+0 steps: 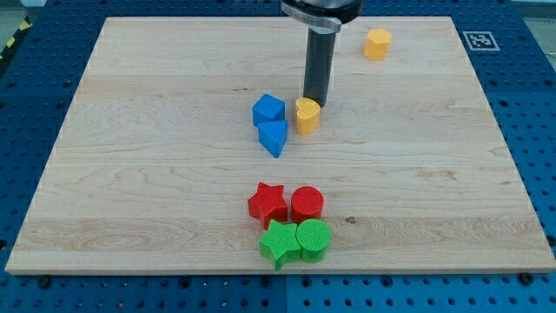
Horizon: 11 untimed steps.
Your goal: Slide your arm to the right side of the hexagon
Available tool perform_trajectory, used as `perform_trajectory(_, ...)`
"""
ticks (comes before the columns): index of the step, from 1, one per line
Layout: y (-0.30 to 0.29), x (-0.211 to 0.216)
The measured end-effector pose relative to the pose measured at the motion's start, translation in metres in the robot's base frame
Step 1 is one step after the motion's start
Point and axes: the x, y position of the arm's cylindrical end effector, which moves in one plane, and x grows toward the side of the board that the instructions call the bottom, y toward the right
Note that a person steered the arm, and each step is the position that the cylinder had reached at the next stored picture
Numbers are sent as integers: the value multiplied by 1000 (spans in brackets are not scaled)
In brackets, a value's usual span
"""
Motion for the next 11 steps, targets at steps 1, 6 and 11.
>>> perform_trajectory(1, -6, 23)
perform_trajectory(6, 70, 34)
perform_trajectory(11, 171, -116)
